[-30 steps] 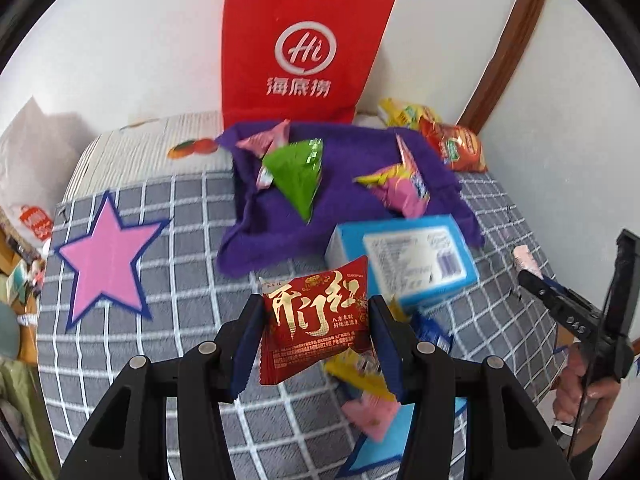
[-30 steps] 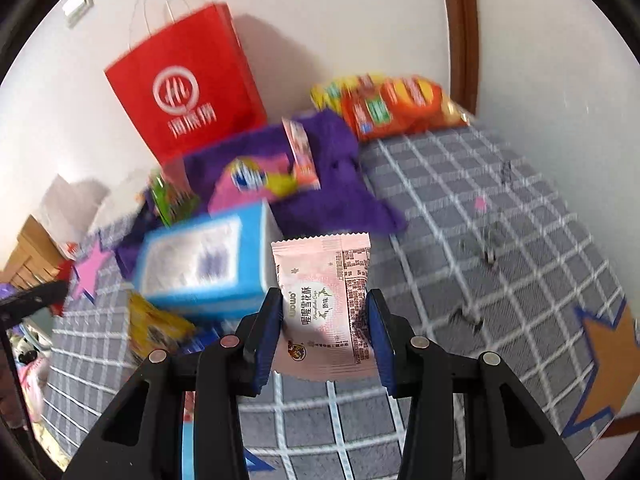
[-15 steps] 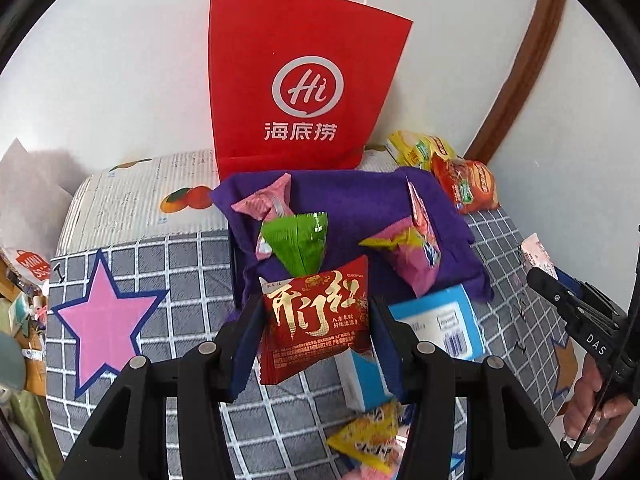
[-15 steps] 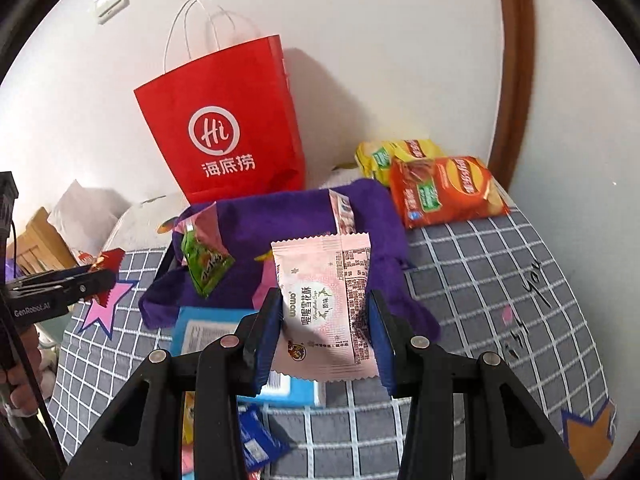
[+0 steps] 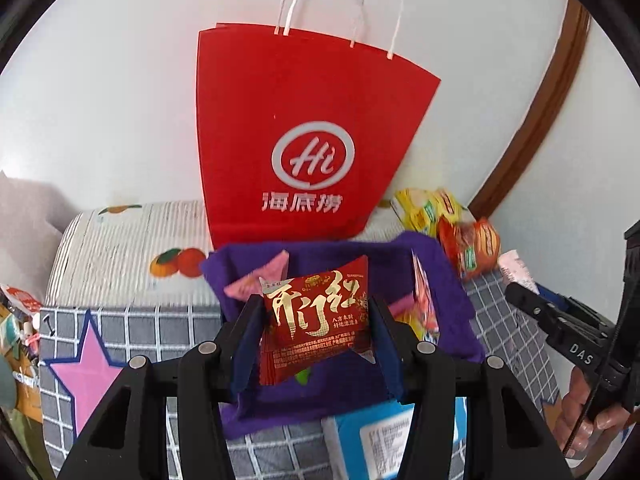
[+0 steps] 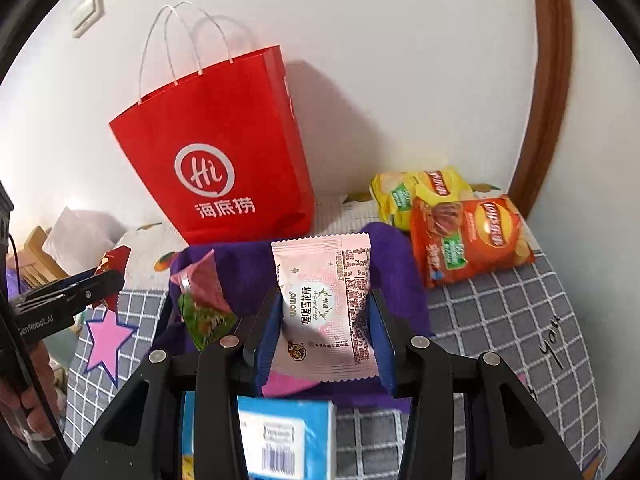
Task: Organize snacks
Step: 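Carry the pink and red packets over the purple towel with both tools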
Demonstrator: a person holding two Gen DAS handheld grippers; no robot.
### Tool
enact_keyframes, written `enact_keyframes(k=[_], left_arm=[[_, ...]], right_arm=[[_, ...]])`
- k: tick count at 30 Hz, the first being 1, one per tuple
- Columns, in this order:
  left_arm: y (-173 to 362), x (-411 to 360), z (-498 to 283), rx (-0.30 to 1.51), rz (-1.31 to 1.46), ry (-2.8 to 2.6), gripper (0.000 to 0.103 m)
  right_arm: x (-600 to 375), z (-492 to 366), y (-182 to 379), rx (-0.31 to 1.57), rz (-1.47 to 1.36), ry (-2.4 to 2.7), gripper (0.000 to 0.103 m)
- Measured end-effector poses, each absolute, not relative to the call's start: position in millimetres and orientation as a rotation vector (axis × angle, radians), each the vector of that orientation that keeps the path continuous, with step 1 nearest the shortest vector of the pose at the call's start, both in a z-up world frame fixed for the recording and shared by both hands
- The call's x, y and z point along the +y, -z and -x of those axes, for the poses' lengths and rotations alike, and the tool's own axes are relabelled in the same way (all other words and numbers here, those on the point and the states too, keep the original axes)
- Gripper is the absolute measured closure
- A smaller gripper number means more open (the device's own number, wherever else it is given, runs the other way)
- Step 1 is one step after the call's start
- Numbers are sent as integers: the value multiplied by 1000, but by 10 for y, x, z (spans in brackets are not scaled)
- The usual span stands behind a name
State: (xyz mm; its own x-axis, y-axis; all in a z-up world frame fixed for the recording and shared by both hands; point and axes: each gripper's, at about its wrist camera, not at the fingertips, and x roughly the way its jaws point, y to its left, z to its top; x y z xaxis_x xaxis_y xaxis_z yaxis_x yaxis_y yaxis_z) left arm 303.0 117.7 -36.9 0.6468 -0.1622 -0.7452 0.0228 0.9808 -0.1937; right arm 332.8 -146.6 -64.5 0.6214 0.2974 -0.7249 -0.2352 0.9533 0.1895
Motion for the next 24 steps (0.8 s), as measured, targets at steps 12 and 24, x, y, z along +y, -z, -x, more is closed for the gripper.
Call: enact_keyframes(k=[12,24], left_arm=[[741,1370,-3369,900,222,80,53],[958,1573,-3543,937,323,113,53]], right_arm=[[-1103,-3962,1027,950,-21,-388,61],[-1001,-4381,1712,1119,-71,-440,60]])
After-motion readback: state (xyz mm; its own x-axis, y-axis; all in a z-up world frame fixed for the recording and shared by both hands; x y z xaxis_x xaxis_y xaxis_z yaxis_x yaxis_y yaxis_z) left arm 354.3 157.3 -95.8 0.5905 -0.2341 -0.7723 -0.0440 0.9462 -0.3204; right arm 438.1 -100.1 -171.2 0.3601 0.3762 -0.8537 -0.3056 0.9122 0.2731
